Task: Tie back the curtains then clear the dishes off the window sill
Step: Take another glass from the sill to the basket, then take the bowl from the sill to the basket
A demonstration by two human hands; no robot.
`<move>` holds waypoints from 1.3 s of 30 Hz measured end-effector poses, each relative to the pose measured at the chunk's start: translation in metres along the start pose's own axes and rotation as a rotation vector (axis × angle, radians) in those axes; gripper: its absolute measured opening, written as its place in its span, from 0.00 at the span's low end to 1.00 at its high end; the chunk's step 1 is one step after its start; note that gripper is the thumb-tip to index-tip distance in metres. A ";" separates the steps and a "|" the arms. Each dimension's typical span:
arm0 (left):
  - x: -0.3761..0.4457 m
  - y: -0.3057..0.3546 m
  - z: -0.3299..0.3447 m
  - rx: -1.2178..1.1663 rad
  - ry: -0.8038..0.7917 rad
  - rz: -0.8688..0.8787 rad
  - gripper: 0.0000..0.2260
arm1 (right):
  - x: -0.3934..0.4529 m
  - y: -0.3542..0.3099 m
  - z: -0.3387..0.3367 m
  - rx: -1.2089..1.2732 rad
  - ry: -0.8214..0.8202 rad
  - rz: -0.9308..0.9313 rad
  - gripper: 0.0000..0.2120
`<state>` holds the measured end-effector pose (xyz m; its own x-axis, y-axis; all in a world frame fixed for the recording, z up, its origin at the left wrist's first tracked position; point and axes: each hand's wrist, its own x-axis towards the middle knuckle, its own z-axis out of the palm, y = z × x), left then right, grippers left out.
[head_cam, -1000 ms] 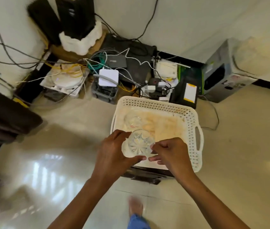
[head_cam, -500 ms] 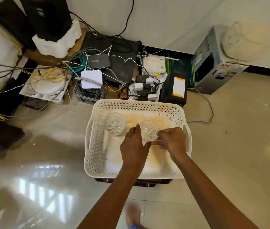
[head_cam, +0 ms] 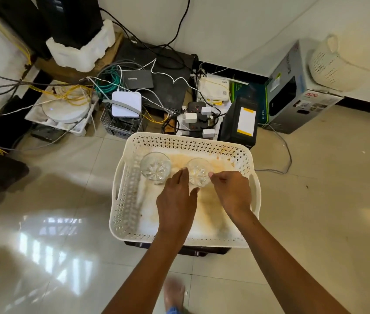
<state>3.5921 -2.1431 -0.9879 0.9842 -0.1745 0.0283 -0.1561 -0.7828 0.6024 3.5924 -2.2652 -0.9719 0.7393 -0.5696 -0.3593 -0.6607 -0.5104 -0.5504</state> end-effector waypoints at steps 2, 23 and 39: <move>-0.007 -0.003 -0.018 -0.008 0.098 0.048 0.21 | -0.013 -0.010 -0.003 -0.108 0.101 -0.106 0.15; -0.133 -0.372 -0.333 0.197 0.697 -0.581 0.17 | -0.307 -0.315 0.327 -0.090 -0.194 -1.236 0.21; -0.031 -0.528 -0.411 0.241 0.589 -0.837 0.33 | -0.296 -0.479 0.470 -0.301 -0.643 -1.329 0.20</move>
<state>3.6778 -1.4785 -0.9792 0.6605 0.7443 0.0987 0.6435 -0.6289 0.4362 3.7512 -1.5490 -0.9562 0.6806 0.7315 -0.0412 0.5747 -0.5679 -0.5893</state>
